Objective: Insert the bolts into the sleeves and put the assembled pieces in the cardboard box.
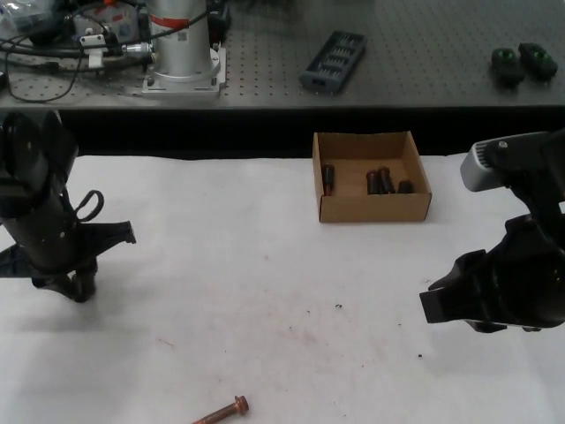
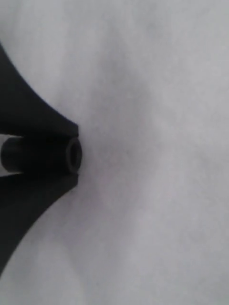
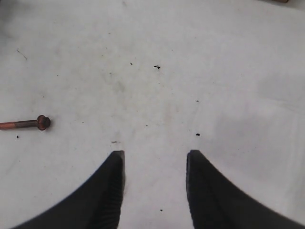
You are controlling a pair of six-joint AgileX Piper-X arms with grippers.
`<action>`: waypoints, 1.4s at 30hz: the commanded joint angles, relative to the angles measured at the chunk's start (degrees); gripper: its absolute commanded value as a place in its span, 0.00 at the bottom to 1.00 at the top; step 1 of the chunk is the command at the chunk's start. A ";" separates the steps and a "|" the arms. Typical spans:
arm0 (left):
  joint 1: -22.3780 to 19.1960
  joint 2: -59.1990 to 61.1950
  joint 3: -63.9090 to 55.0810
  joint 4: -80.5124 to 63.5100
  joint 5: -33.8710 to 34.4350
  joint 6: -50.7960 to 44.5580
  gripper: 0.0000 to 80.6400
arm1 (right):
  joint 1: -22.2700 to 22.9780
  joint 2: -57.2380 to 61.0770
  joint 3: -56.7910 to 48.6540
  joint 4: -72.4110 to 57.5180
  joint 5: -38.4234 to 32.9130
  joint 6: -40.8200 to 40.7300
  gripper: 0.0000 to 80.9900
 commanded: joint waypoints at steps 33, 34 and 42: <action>-35.88 -1.17 -0.49 -11.80 19.72 -29.62 0.00 | -18.91 -6.19 7.58 -1.32 2.25 -2.99 0.39; -36.21 -0.97 -0.49 -11.61 19.73 -29.62 0.00 | -18.91 -6.19 7.58 -1.32 2.25 -2.99 0.39; -36.54 -1.00 -0.49 -16.69 27.03 -17.46 0.40 | -18.91 -6.19 7.58 -1.62 2.25 -2.99 0.39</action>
